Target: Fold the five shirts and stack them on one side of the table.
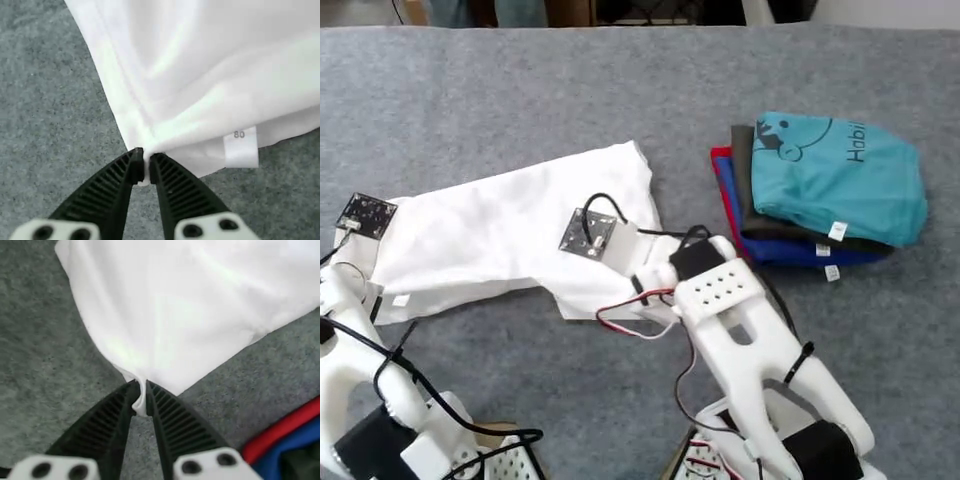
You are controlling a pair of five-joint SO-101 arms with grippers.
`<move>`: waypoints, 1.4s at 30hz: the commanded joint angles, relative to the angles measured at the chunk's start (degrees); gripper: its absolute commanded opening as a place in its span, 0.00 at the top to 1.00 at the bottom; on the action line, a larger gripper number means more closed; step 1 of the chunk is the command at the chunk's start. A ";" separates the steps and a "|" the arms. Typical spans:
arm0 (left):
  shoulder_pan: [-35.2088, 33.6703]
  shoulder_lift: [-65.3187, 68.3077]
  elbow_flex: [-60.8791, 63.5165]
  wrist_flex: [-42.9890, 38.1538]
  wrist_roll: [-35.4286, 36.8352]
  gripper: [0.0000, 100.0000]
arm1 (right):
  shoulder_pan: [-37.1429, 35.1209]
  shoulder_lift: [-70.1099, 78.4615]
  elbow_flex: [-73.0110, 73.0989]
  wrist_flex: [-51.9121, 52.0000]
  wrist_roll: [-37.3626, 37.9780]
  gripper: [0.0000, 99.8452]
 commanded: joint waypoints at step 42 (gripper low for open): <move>10.95 10.37 -30.73 3.96 46.86 0.97 | 2.11 20.97 -34.51 -20.31 -13.36 0.98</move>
